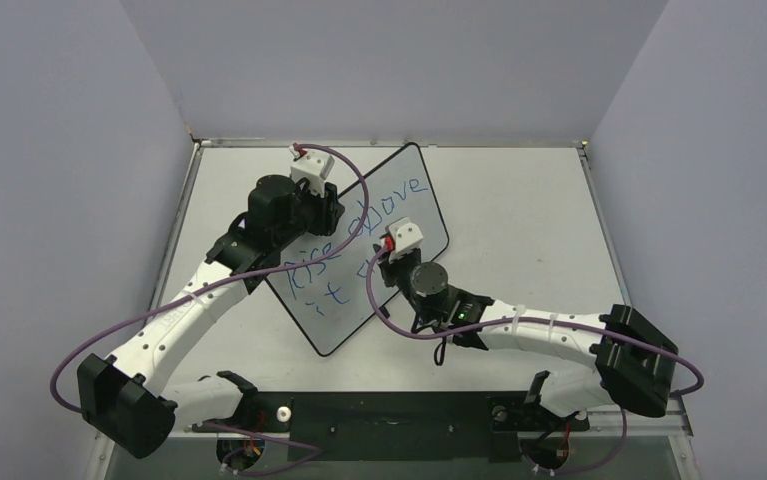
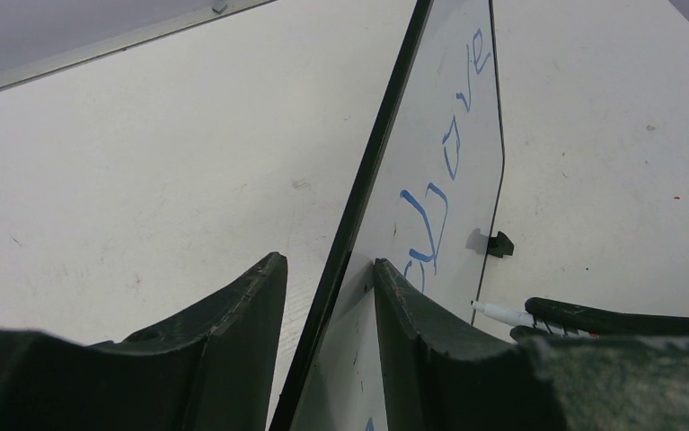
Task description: Write a sentence on the whiteboard
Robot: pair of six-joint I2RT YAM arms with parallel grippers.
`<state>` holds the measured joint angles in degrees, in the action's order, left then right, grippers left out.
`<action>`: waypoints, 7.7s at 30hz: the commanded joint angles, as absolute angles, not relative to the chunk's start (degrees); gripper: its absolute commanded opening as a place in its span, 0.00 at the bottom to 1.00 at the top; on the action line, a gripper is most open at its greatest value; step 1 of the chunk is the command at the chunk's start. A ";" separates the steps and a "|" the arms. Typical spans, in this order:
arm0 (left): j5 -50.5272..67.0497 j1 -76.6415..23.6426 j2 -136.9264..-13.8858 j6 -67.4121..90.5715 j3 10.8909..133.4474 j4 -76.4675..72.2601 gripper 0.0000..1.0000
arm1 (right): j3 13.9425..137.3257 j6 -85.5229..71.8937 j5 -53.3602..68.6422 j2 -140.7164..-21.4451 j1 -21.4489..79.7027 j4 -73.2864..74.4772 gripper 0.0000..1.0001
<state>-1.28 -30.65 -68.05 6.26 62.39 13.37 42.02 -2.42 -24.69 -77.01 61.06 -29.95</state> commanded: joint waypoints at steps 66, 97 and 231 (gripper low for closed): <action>-1.12 -31.11 -66.27 5.98 64.81 7.58 0.00 | 34.79 -13.13 -22.99 -85.90 61.04 -37.88 0.00; -1.13 -31.11 -66.22 5.98 64.78 7.52 0.00 | 38.93 -9.20 -25.90 -83.64 60.36 -34.75 0.00; -1.05 -31.46 -66.49 5.80 64.85 7.59 0.00 | 37.61 -11.19 -24.06 -85.51 56.66 -34.30 0.00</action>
<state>-3.53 -30.76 -68.05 5.72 62.39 13.39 36.88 -11.22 -24.45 -85.06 57.04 -33.76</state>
